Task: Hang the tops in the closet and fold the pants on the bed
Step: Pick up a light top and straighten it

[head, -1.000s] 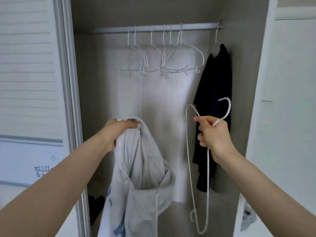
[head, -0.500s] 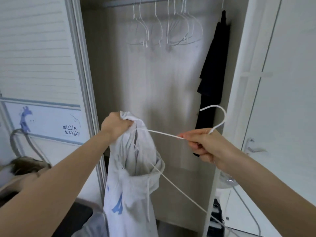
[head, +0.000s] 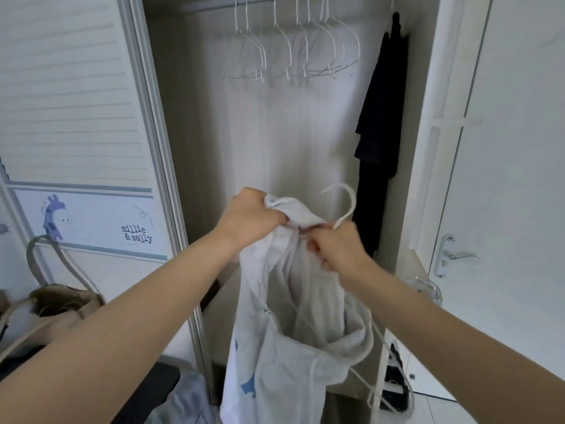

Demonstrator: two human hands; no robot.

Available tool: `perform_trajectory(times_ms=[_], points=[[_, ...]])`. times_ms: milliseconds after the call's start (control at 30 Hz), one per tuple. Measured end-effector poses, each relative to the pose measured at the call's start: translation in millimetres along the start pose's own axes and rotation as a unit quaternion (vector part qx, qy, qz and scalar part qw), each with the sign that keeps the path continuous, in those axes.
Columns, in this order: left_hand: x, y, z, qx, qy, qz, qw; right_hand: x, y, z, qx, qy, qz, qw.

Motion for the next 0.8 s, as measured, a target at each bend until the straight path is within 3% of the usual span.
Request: perform_trajectory(times_ms=[100, 233, 333, 400, 500, 533, 633, 800], points=[[0, 9, 5, -0.019, 0.040, -0.056, 0.997, 23, -1, -20, 0.036, -0.073, 0.029, 0.996], [-23, 29, 54, -0.139, 0.124, -0.172, 0.967, 39, 6, -45, 0.098, -0.108, 0.080, 0.986], [8, 23, 65, -0.283, -0.069, -0.049, 0.955, 61, 15, -64, 0.140, -0.132, 0.087, 0.978], [12, 24, 62, -0.315, -0.160, -0.028, 0.935, 64, 20, -72, 0.155, -0.136, 0.069, 0.976], [-6, 31, 73, -0.402, -0.377, 0.025, 0.834, 59, 31, -86, 0.200, -0.090, 0.050, 0.974], [-9, 30, 75, -0.405, -0.375, 0.017, 0.834, 57, 33, -90, 0.217, -0.076, 0.049, 0.972], [-21, 20, 58, -0.288, -0.236, -0.076, 0.925, 62, 39, -100, 0.263, -0.036, 0.075, 0.961], [-17, 9, 40, -0.232, -0.103, -0.009, 0.967, 66, 34, -117, 0.272, 0.165, 0.117, 0.941]])
Point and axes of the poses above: each hand's wrist, its own y-axis away from the middle knuckle, its own x-axis out of the back of the hand, z = x × y, the point moved 9 cm from there along -y, towards the middle knuckle, and after that the axes turned 12 degrees about y, right-handed, at the moved point
